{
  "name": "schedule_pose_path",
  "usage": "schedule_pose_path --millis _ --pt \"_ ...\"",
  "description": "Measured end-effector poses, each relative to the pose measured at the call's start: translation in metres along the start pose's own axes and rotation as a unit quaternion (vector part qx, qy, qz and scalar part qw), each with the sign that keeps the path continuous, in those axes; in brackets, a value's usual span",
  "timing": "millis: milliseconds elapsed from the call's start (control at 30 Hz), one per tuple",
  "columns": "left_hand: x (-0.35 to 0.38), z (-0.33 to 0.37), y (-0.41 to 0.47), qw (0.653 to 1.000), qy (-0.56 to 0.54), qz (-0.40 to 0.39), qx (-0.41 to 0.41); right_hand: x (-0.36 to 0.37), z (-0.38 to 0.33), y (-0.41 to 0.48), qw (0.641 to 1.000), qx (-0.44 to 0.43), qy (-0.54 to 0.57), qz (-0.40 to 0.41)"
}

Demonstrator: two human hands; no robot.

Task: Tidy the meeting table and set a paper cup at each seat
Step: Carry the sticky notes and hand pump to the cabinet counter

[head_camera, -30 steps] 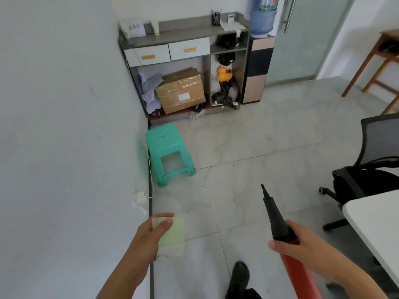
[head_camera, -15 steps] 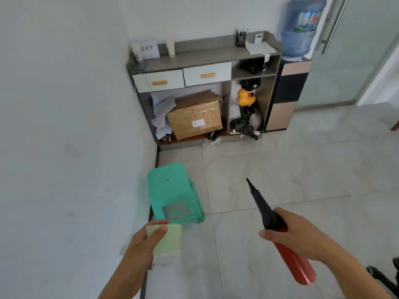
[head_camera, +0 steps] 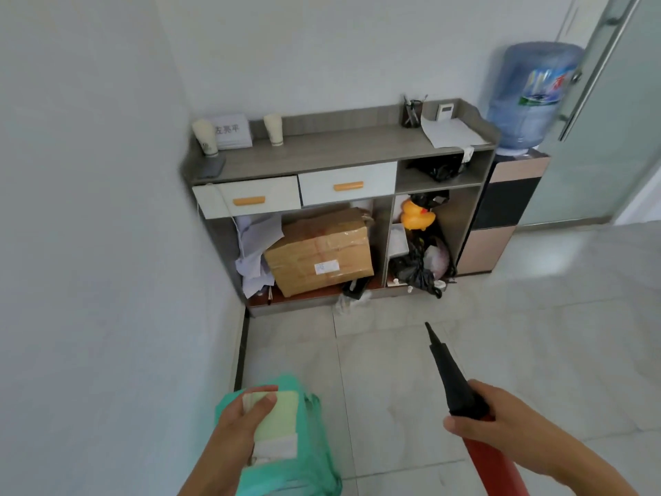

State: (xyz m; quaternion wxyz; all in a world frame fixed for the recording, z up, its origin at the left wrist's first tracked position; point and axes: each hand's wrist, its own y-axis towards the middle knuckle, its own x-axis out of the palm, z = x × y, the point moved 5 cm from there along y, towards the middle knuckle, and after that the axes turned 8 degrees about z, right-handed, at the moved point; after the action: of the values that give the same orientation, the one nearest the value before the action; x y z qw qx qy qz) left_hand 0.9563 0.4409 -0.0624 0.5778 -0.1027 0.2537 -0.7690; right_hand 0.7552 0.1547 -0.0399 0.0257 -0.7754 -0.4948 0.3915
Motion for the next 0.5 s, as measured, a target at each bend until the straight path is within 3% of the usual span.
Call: schedule_pose_path --millis 233,333,500 --pt "0.091 0.108 0.116 0.996 0.038 -0.083 0.002 -0.063 -0.031 0.127 0.998 0.032 0.041 0.023" --pt "0.119 0.131 0.169 0.996 0.044 -0.080 -0.001 -0.090 -0.037 0.201 0.999 0.036 0.026 0.004" --pt "0.149 0.178 0.249 0.999 0.050 -0.004 -0.015 -0.139 -0.059 0.324 0.999 0.024 0.023 0.006"
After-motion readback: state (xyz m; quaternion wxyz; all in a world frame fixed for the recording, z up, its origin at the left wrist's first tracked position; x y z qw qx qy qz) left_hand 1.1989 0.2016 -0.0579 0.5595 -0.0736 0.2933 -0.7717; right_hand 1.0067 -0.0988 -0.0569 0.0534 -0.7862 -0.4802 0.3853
